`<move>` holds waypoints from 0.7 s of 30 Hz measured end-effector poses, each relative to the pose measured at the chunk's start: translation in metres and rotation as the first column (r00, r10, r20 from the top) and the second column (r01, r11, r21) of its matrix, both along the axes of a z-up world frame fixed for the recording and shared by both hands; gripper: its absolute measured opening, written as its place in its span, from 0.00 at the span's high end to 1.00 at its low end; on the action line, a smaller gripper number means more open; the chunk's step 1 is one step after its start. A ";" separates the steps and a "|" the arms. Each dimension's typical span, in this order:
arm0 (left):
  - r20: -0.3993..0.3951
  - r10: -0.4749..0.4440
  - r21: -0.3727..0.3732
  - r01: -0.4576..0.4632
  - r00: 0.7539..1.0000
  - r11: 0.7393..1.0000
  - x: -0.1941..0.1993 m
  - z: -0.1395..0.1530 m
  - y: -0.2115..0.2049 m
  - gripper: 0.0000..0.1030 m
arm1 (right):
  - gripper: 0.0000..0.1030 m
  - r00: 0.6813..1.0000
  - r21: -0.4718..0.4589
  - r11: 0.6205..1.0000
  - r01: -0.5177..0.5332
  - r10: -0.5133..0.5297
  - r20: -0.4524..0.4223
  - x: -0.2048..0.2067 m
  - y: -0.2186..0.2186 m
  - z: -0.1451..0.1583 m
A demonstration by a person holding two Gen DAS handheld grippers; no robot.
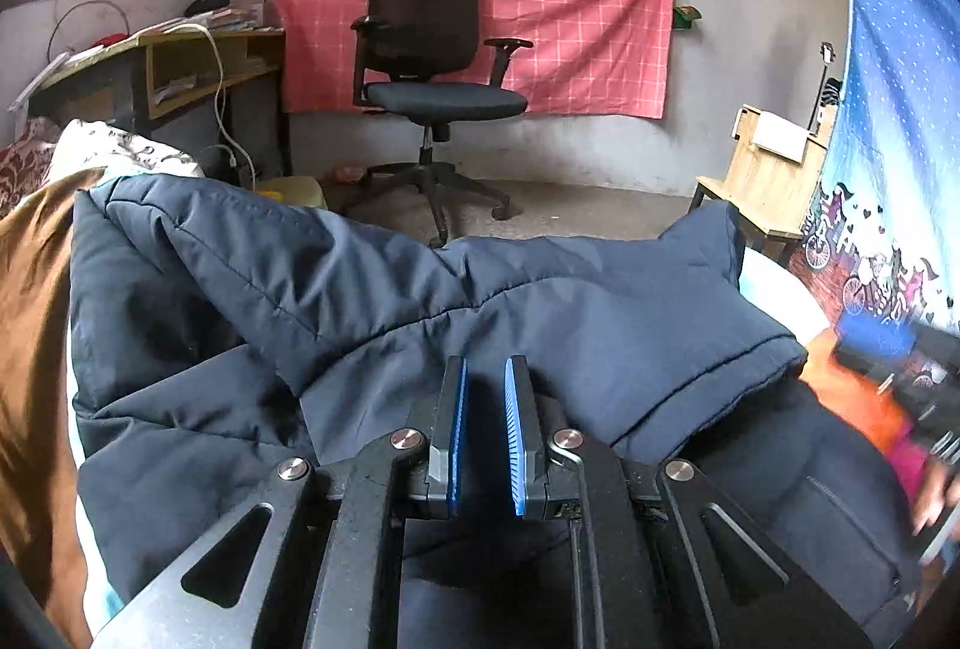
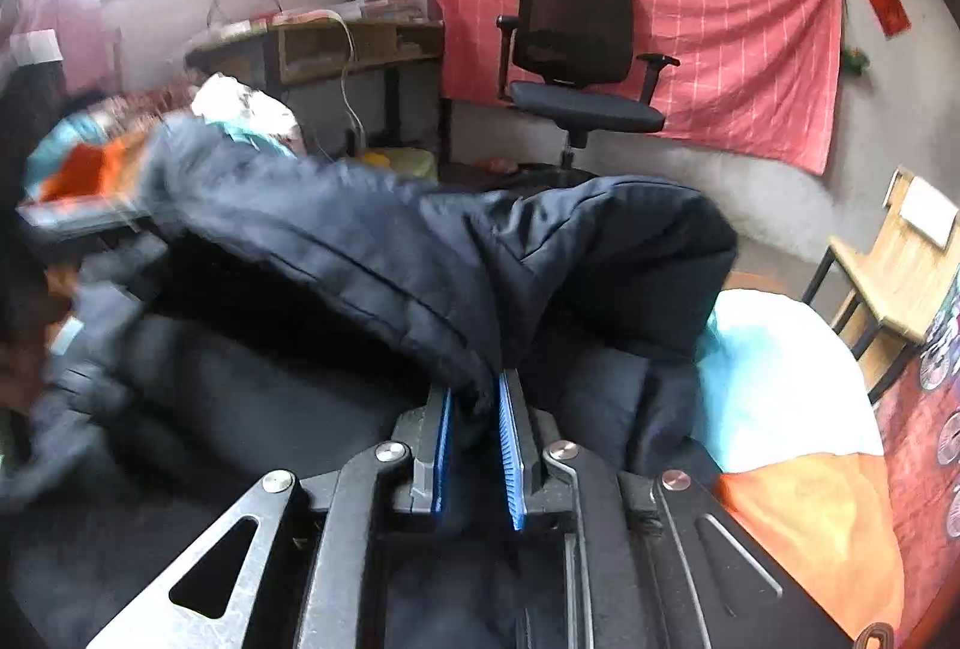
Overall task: Fold large clothes
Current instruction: 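Lay the folded hem down over the collar and open both grippers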
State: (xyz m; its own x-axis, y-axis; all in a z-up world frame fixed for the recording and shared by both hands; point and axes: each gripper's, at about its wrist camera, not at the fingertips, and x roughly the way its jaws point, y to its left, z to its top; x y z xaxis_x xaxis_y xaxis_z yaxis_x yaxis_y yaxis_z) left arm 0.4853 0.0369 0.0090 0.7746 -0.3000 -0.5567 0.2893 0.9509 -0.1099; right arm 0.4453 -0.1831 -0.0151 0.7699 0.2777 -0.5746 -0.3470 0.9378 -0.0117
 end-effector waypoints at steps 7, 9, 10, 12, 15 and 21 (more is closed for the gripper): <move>0.026 -0.008 0.035 0.007 1.000 0.999 -0.007 -0.014 -0.011 0.90 | 0.47 0.998 0.067 0.998 0.008 -0.012 0.060 0.050 0.009 0.038; 0.037 -0.012 0.051 0.010 0.999 0.999 -0.009 -0.018 -0.013 0.90 | 0.52 0.998 0.069 0.997 0.025 -0.028 0.049 0.080 0.021 0.034; 0.041 -0.014 0.056 0.012 0.999 0.998 -0.010 -0.020 -0.013 0.90 | 0.62 0.998 0.053 0.998 0.038 -0.040 0.043 0.094 0.027 0.032; 0.044 -0.016 0.050 0.014 0.999 0.999 -0.010 -0.024 -0.013 0.90 | 0.73 0.994 0.004 0.994 0.106 -0.106 0.012 0.129 0.034 0.024; 0.036 -0.021 0.019 0.020 0.999 1.000 -0.009 -0.031 -0.011 0.90 | 0.85 0.972 -0.069 0.971 0.229 -0.233 -0.043 0.163 0.029 0.004; 0.065 -0.035 0.007 0.034 0.997 0.999 -0.010 -0.037 -0.012 0.90 | 0.98 0.943 -0.022 0.955 0.296 -0.296 -0.154 0.163 -0.003 -0.052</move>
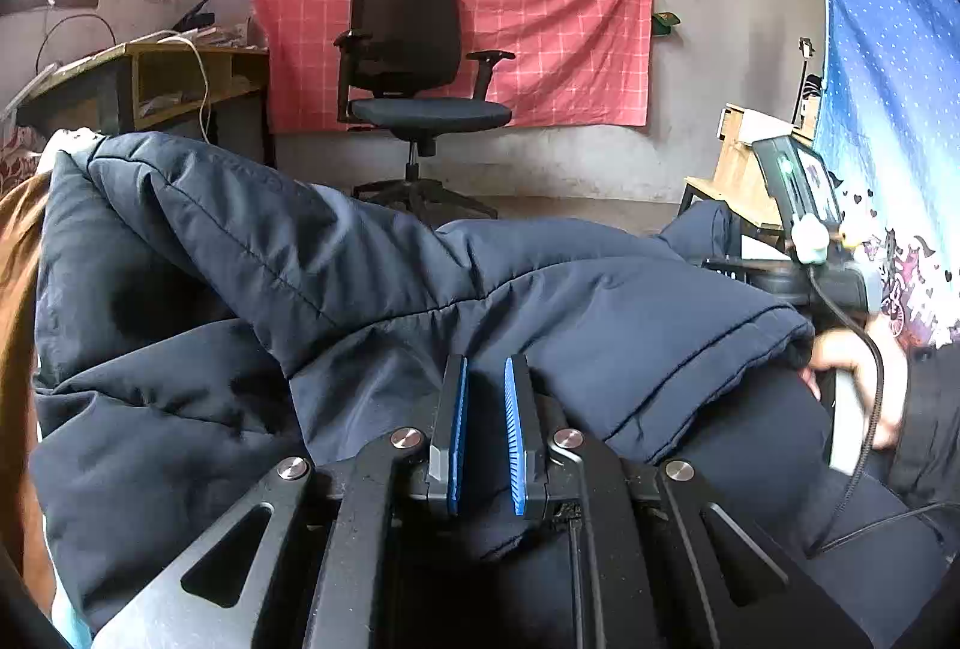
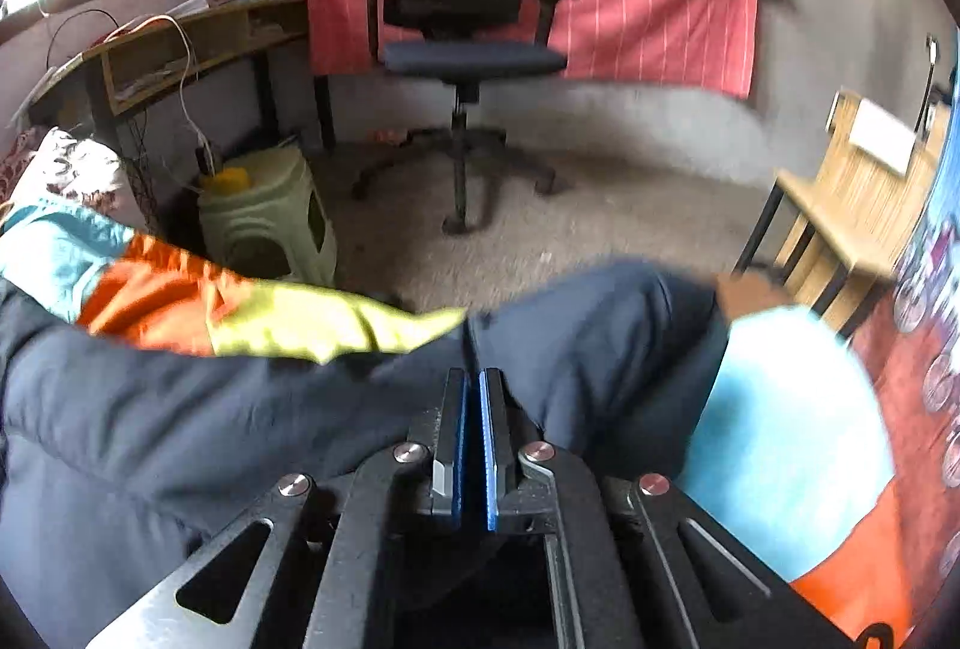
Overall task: Fold large clothes
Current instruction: 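Lay the folded hem down over the collar and open both grippers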
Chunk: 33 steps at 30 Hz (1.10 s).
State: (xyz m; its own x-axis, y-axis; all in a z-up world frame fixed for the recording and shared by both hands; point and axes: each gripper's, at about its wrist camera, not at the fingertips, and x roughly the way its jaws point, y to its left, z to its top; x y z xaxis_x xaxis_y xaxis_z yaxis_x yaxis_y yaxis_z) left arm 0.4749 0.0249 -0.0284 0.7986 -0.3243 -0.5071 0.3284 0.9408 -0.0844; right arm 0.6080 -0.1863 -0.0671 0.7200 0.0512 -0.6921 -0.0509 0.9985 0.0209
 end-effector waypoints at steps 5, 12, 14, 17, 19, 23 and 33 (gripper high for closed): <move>0.015 -0.006 0.003 0.006 1.000 1.000 0.002 -0.008 -0.005 0.90 | 0.99 0.999 0.114 0.993 0.021 -0.025 0.028 -0.006 -0.013 -0.026; 0.005 0.008 -0.105 -0.008 1.000 0.994 -0.004 0.018 0.015 0.91 | 0.99 1.000 0.115 0.993 0.008 -0.009 0.009 -0.005 -0.013 -0.015; 0.030 0.056 -0.103 -0.053 0.998 0.993 0.005 0.033 0.023 0.91 | 0.98 0.999 0.113 0.994 0.001 -0.006 0.050 -0.017 -0.013 0.002; 0.021 0.144 -0.137 -0.140 0.989 0.981 0.027 0.048 0.037 0.91 | 0.95 0.990 0.085 0.996 -0.039 0.027 0.135 -0.038 -0.006 0.023; -0.018 0.205 -0.190 -0.205 0.979 0.960 0.042 0.051 0.051 0.91 | 0.95 0.984 0.074 0.995 -0.072 0.059 0.167 -0.053 0.003 0.032; -0.199 0.273 -0.262 -0.319 0.941 0.911 0.073 0.036 0.083 0.91 | 0.95 0.973 -0.006 0.984 -0.176 0.175 0.153 -0.075 0.029 0.028; -0.233 0.278 -0.179 -0.323 0.932 0.929 0.086 0.013 0.074 0.93 | 0.96 0.973 -0.033 0.981 -0.193 0.195 0.120 -0.077 0.041 -0.018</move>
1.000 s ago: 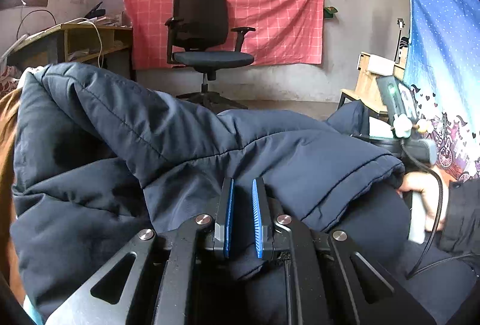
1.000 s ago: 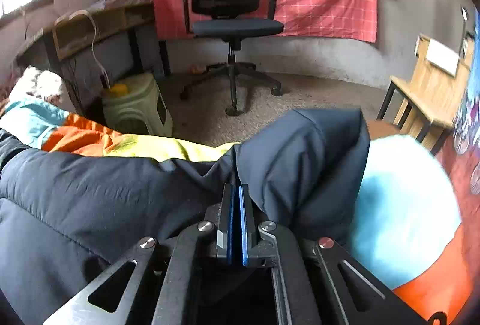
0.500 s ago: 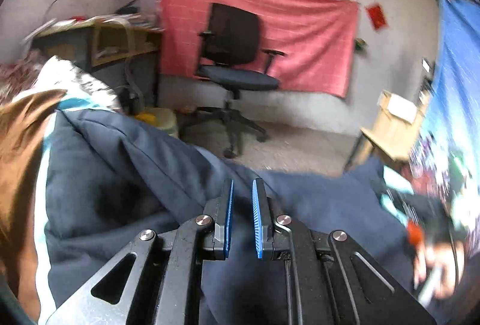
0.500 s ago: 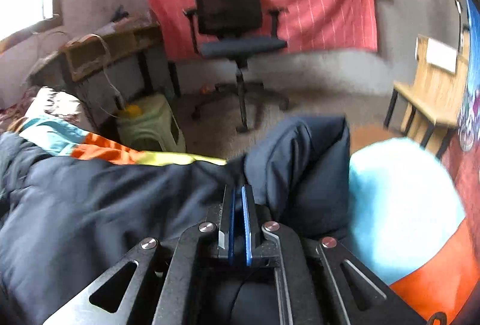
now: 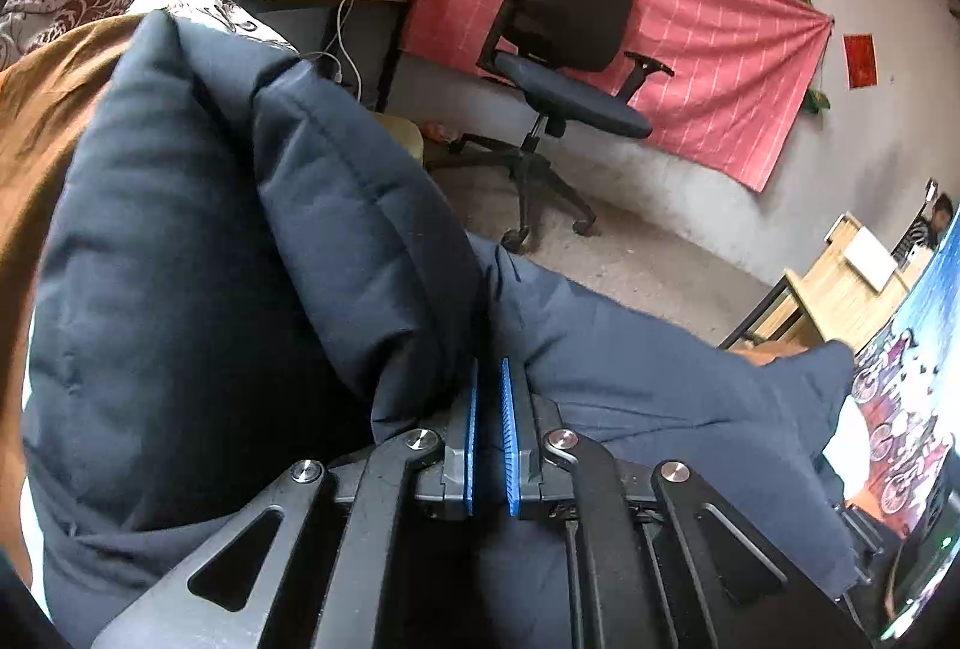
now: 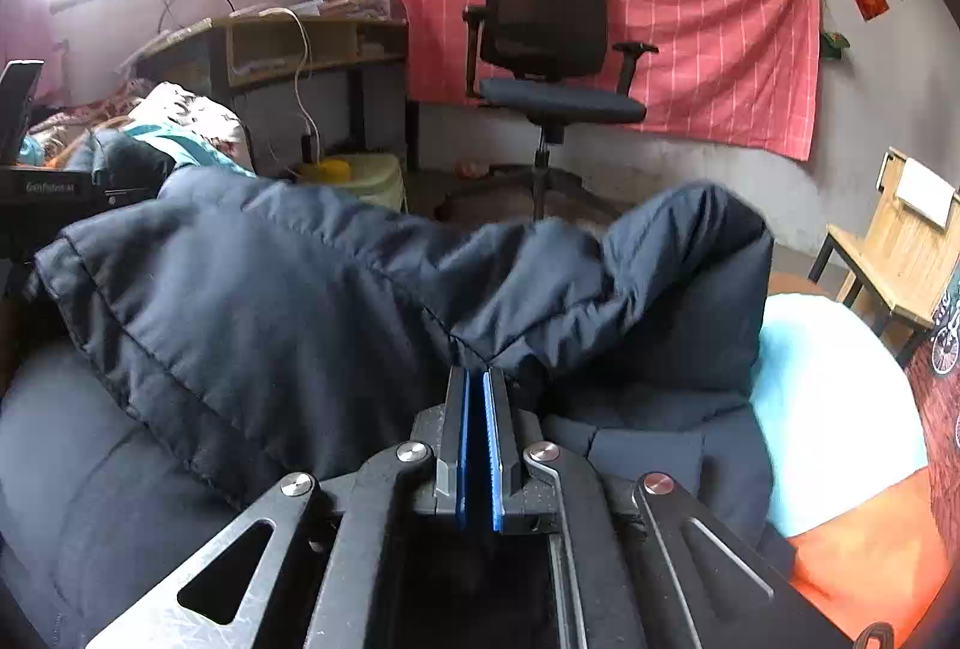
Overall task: Fold large clothes
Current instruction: 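Lay the folded hem down over the collar and open both grippers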
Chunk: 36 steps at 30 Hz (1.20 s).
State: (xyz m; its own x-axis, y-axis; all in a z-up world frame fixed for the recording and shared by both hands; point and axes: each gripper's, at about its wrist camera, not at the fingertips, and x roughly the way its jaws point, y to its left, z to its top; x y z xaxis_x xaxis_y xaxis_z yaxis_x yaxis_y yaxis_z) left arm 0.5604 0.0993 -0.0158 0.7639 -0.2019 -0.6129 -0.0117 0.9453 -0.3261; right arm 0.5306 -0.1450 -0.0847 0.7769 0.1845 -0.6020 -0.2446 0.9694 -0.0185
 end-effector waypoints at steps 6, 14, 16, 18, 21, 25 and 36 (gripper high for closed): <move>0.015 0.001 0.101 -0.003 1.000 0.995 -0.010 0.004 -0.017 0.93 | 0.96 0.999 0.045 0.999 0.002 0.000 -0.039 0.011 -0.008 -0.010; 0.141 -0.287 0.124 0.270 0.948 0.955 -0.073 0.025 -0.055 0.90 | 0.95 0.999 0.088 0.996 0.009 -0.006 -0.036 0.008 -0.016 0.003; 0.095 -0.333 0.067 0.327 0.938 0.943 -0.068 0.022 -0.058 0.90 | 0.95 1.000 0.115 0.993 0.006 -0.003 -0.026 0.003 -0.020 0.014; 0.066 -0.359 0.080 0.354 0.931 0.932 -0.069 0.018 -0.060 0.90 | 0.95 1.000 0.136 0.991 -0.004 0.007 -0.022 -0.002 -0.023 0.022; 0.013 -0.378 0.118 0.374 0.926 0.920 -0.066 0.010 -0.064 0.90 | 0.94 0.998 0.141 0.989 -0.050 0.054 -0.025 -0.012 -0.021 0.030; -0.057 -0.389 0.177 0.393 0.919 0.902 -0.061 -0.003 -0.074 0.90 | 0.94 0.993 0.077 0.993 -0.093 0.099 -0.069 -0.014 -0.013 0.020; -0.107 -0.344 0.355 0.359 0.933 0.863 -0.049 -0.049 -0.107 0.90 | 0.94 0.975 -0.045 0.992 -0.116 0.105 -0.195 0.031 0.006 -0.020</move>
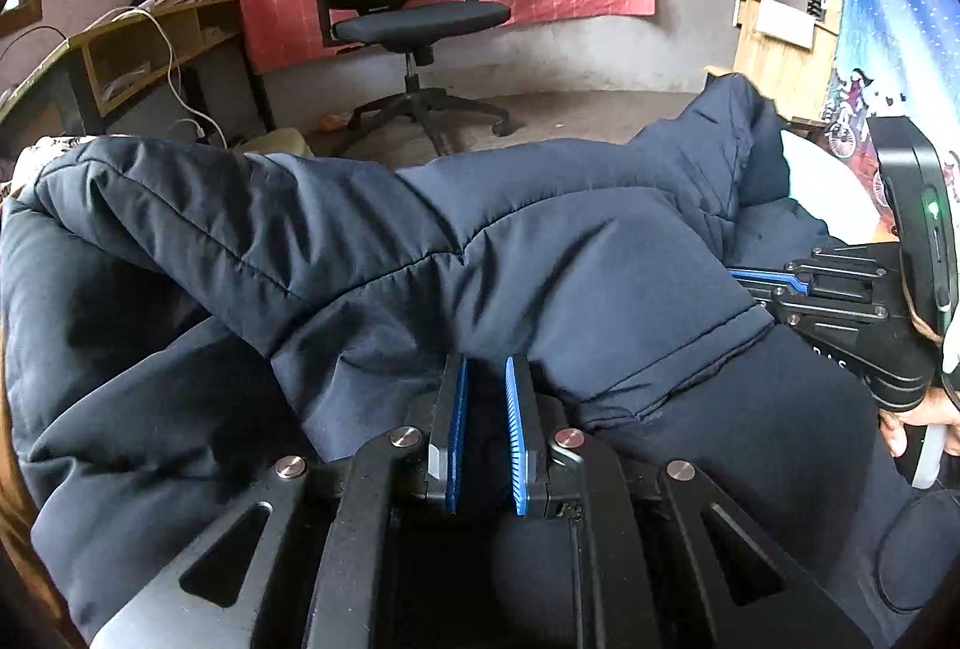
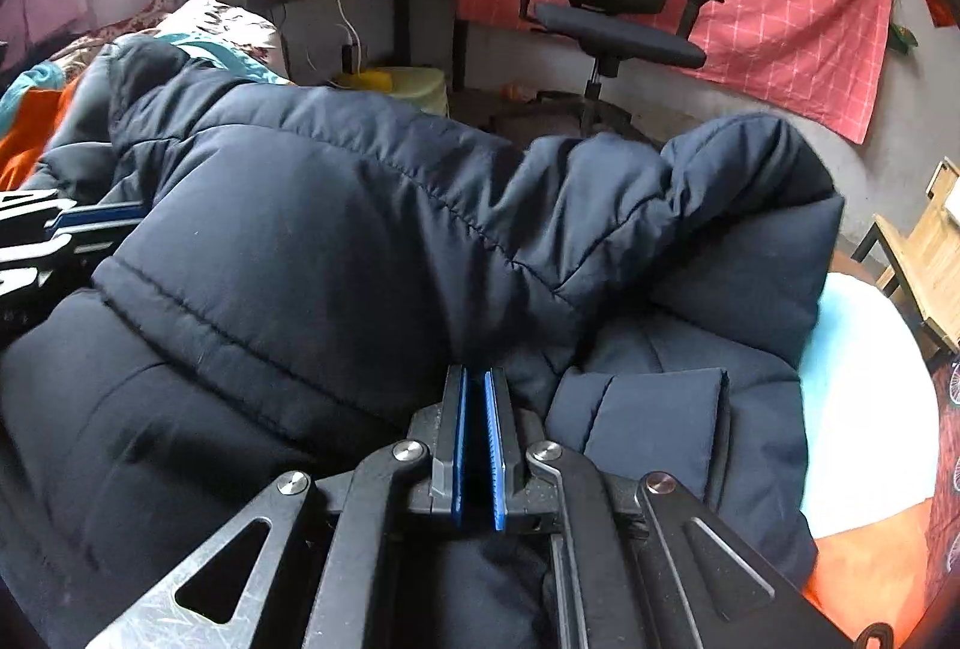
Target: Fold large clothes
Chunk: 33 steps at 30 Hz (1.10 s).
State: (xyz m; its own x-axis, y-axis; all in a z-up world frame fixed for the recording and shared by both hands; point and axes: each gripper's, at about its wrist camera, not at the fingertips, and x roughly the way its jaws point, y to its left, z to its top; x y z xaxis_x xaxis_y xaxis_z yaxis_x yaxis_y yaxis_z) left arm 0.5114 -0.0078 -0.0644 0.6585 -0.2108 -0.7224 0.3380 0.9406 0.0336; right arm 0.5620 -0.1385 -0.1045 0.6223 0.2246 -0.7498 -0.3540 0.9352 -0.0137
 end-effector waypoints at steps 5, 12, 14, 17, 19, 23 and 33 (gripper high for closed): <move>0.017 0.004 -0.068 -0.003 1.000 0.998 -0.005 0.000 0.009 0.90 | 0.95 1.000 -0.006 1.000 0.021 -0.022 -0.021 0.012 -0.002 -0.004; -0.043 0.075 -0.230 -0.083 0.996 0.970 -0.014 0.031 0.040 0.90 | 0.84 0.998 0.048 0.997 0.058 -0.060 0.029 -0.008 -0.016 0.017; -0.044 0.091 -0.244 -0.099 0.995 0.965 -0.017 0.039 0.043 0.89 | 0.73 0.996 0.092 0.992 0.082 -0.086 0.039 -0.014 -0.025 0.024; -0.033 0.103 -0.254 -0.108 0.994 0.961 -0.026 0.050 0.047 0.71 | 0.64 0.992 0.146 0.984 0.106 -0.116 0.058 -0.025 -0.036 0.038; -0.016 0.118 -0.267 -0.118 0.993 0.957 -0.033 0.057 0.050 0.47 | 0.57 0.990 0.160 0.981 0.106 -0.119 0.077 -0.032 -0.038 0.049; 0.013 0.159 -0.294 -0.148 0.987 0.944 -0.049 0.072 0.057 0.36 | 0.39 0.986 0.182 0.978 0.101 -0.123 0.114 -0.047 -0.039 0.069; 0.086 0.197 -0.283 -0.165 0.977 0.945 -0.099 0.112 0.063 0.10 | 0.12 0.975 0.233 0.965 0.123 -0.162 0.155 -0.088 -0.039 0.110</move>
